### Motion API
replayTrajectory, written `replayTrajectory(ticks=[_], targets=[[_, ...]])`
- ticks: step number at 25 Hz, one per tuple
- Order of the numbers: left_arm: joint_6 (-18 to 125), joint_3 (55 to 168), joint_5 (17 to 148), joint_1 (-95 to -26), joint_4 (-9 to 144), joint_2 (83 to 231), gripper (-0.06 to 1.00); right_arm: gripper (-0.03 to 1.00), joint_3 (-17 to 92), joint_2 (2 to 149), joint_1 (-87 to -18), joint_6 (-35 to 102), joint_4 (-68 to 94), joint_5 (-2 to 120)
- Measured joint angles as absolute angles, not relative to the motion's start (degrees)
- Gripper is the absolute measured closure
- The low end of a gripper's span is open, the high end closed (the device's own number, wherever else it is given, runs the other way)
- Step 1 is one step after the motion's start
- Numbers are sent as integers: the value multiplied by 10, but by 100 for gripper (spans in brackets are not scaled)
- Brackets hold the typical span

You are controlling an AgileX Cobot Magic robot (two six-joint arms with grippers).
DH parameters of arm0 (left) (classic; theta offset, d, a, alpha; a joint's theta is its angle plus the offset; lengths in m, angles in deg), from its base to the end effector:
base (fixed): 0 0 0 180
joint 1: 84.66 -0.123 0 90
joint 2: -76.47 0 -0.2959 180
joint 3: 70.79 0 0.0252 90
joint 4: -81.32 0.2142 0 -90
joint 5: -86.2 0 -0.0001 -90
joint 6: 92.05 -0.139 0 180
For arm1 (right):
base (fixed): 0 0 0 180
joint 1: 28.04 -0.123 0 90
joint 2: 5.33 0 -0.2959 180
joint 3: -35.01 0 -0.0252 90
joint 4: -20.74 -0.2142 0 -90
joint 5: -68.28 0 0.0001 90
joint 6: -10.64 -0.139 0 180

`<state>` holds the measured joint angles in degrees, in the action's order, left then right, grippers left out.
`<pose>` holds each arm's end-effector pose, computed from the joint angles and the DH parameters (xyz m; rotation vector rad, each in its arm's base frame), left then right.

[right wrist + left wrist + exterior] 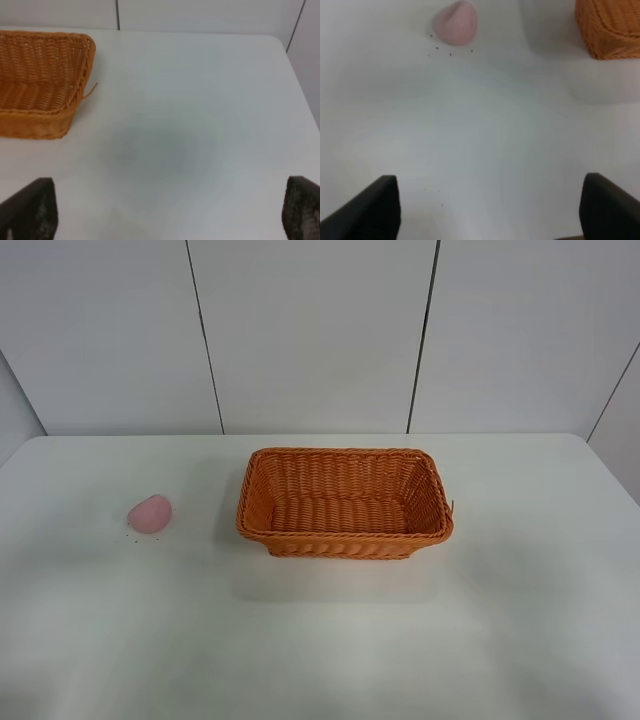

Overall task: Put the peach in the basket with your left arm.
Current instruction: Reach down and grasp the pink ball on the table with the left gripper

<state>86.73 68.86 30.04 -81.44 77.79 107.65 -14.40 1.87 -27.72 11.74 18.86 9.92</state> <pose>0.0514 -0.0100 0.2831 0.0761 2.2271 -0.0949 -0.0026 0.0039 0.2403 -0.0143 2.0062 0.0232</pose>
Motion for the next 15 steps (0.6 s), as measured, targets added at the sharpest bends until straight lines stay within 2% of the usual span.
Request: replayTrajectory(ticks=[6, 15], targets=[[867, 788, 373, -814, 777, 1352, 19, 27, -144, 19, -277, 117, 189, 99], [867, 1029, 388, -814, 777, 1747, 19, 27, -144, 19, -277, 117, 189, 99]])
